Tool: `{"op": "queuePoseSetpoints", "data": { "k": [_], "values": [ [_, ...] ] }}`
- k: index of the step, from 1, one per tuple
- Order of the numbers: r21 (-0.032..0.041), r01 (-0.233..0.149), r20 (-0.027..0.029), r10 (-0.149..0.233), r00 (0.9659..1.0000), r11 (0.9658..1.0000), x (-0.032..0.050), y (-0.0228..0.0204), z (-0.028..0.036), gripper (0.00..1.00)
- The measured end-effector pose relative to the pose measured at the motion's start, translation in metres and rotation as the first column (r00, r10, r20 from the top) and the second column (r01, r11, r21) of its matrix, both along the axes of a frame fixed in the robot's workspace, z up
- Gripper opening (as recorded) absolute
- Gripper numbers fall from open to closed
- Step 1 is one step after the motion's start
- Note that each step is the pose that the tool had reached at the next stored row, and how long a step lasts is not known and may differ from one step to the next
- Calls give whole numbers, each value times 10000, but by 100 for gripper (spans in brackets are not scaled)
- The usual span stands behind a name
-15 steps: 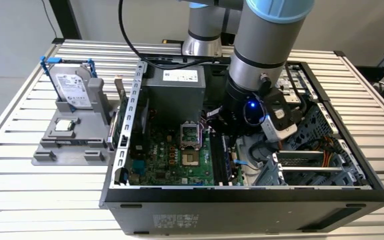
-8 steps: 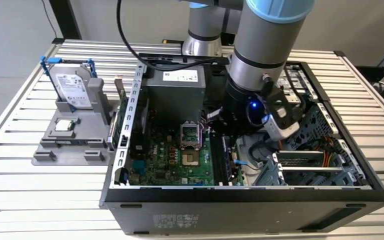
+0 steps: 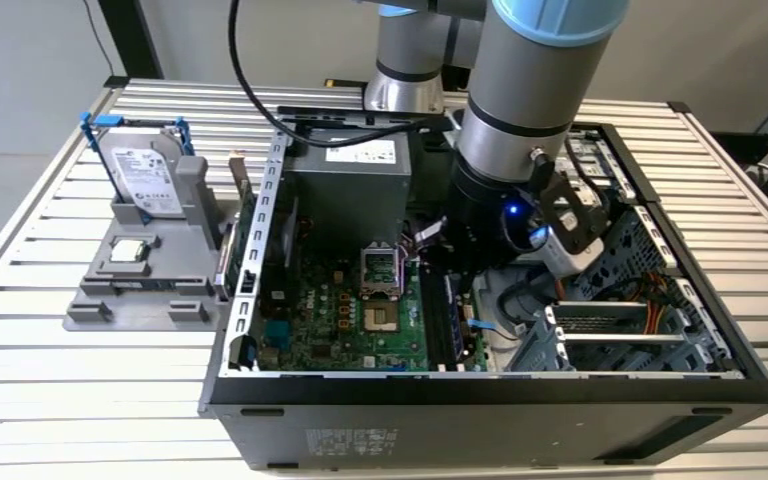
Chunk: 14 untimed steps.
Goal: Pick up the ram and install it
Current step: 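Press down the ram until it locks into place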
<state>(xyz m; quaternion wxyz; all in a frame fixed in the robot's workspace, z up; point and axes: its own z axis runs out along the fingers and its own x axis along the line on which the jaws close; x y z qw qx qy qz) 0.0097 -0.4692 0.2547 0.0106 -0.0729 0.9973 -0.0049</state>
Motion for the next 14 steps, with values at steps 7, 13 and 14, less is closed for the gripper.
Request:
{"op": "queuePoseSetpoints", "data": {
  "k": [7, 13, 14],
  "values": [
    [-28, -875, -1, 875, 9962, 9962, 0, 0, 0, 0],
    [-52, -1763, -4, 1763, 9843, 9843, 0, 0, 0, 0],
    [-55, -1884, -5, 1884, 9821, 9821, 1, 1, 0, 0]
  ]
}}
